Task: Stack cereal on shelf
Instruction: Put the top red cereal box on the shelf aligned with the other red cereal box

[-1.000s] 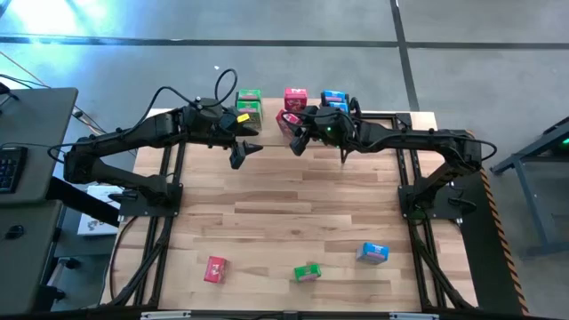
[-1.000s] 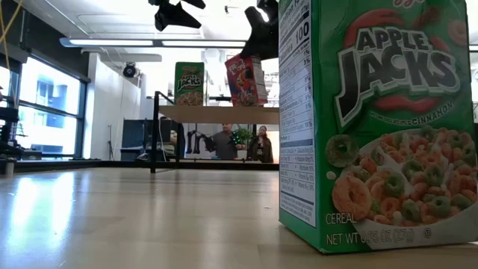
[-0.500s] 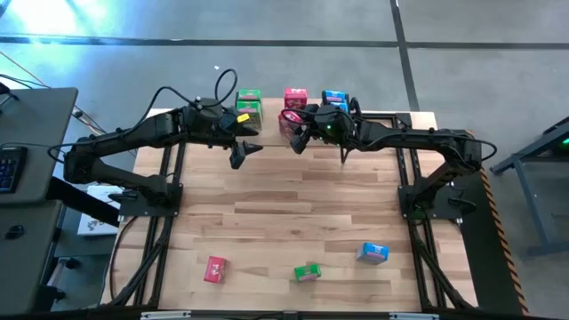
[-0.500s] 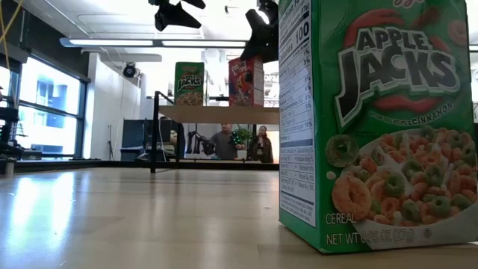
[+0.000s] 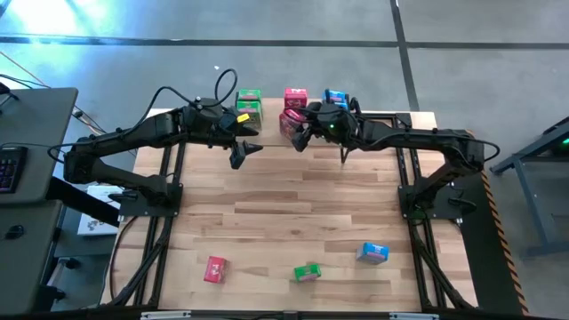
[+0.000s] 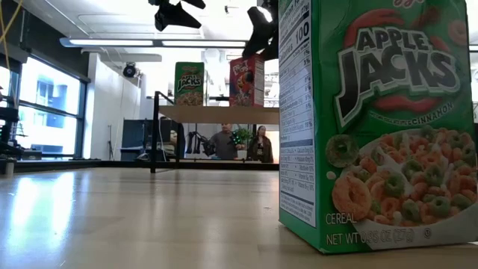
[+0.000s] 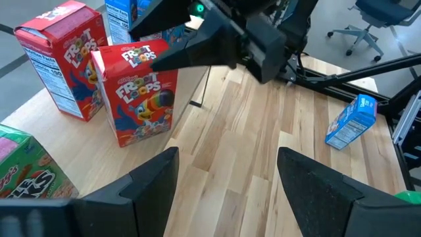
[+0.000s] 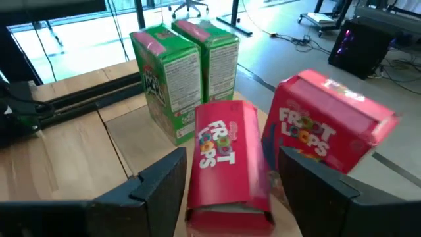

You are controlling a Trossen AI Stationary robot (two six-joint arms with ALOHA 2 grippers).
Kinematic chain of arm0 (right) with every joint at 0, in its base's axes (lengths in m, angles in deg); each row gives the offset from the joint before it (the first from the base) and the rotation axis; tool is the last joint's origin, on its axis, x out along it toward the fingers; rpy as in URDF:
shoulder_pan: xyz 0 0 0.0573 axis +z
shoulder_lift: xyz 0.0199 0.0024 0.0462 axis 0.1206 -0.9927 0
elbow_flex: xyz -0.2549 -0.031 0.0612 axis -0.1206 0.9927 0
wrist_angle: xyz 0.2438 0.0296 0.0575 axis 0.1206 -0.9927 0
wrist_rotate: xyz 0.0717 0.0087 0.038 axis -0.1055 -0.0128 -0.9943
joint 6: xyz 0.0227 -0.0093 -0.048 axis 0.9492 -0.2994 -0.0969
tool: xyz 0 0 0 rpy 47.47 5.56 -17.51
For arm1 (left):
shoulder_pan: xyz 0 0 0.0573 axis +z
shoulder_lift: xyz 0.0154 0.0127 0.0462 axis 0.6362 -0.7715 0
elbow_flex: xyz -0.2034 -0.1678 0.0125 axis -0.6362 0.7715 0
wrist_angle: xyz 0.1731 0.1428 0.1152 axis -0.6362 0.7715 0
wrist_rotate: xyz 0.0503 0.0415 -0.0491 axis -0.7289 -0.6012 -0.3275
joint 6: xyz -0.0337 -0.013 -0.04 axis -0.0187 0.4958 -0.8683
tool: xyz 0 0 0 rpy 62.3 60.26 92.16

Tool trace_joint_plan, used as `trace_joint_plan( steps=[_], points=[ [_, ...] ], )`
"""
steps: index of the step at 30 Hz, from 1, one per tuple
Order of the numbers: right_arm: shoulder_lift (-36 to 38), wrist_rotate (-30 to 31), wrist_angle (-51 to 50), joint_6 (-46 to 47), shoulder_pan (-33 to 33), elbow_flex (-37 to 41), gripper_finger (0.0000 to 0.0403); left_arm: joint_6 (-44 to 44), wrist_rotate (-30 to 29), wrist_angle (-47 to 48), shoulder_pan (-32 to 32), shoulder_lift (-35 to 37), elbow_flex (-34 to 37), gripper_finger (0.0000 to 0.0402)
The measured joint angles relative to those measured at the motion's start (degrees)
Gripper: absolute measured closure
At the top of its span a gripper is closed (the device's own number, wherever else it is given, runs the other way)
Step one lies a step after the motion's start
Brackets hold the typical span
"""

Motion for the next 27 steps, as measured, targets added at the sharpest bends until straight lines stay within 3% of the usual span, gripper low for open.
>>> trace_joint_plan(
  steps=[17, 27],
  points=[
    [6.21, 0.35, 1.19, -3.91, 0.00, -0.67, 0.0171, 0.00, 0.00, -0.01, 0.00, -0.02, 0.01, 0.0153],
    [5.39, -3.59, -14.09, -10.04, -1.10, -17.70, 0.0171, 0.00, 0.00, -0.02, 0.02, -0.02, 0.01, 0.0153]
  ],
)
